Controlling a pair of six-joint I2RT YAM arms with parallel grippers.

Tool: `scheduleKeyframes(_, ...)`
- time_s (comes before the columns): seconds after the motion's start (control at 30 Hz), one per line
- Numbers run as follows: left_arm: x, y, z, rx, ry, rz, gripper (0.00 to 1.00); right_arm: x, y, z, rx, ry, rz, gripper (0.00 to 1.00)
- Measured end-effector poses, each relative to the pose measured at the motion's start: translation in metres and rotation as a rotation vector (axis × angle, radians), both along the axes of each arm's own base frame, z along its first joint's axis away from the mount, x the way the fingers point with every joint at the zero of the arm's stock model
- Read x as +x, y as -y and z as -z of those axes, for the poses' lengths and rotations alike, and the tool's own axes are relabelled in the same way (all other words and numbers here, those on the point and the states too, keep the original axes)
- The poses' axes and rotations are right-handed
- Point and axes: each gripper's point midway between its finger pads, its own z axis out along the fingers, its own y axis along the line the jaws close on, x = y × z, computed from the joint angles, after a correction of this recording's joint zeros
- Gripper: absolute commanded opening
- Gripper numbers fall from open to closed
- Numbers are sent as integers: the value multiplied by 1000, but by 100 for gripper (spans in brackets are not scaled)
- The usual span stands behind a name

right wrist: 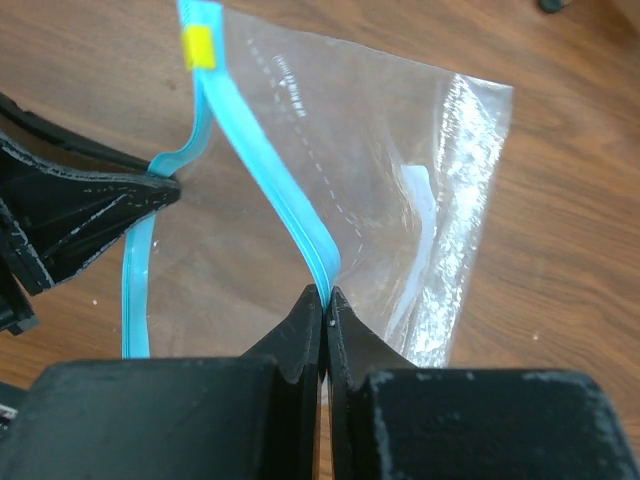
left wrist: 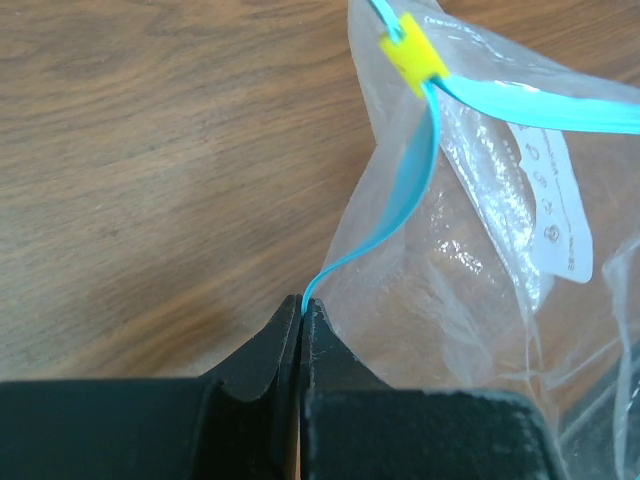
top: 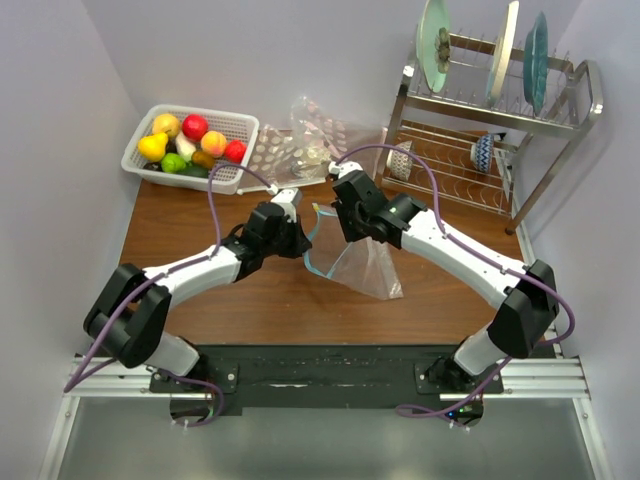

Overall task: Place the food in the zip-top bag and seal the zipper
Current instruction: Open the zipper of the food storage bag.

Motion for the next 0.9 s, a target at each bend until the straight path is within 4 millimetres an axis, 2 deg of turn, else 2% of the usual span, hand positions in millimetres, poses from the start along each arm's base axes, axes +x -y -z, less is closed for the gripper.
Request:
scheduleKeyframes(0.27,3,-2,0,6,13,-17,0,6,7,-5,-41,35,9,0)
scheduleKeyframes(0.53,1,-10,11,35,2,-39,1,7,8,-5,-46,40,10,0)
scheduleKeyframes(0.63,-1,-12,14,40,-3,-41,11,6,7,-6,-41,39,6,0)
scheduleKeyframes(0.7,-2,-13,14,40,-1,-43,21,6,6,-6,-39,38,5,0)
scheduleKeyframes(0.73,-2,-13,13,41,2,-42,31,6,6,-6,-38,38,4,0)
scheduleKeyframes(0.8,-2,-13,10,39,11,-40,41,7,5,-6,-35,39,3,0)
scheduleKeyframes(0.83,-2,-13,7,35,16,-41,54,7,5,-6,-33,40,3,0)
scheduleKeyframes(0.9,-2,-13,1,26,30,-41,63,8,3,-5,-24,45,2,0)
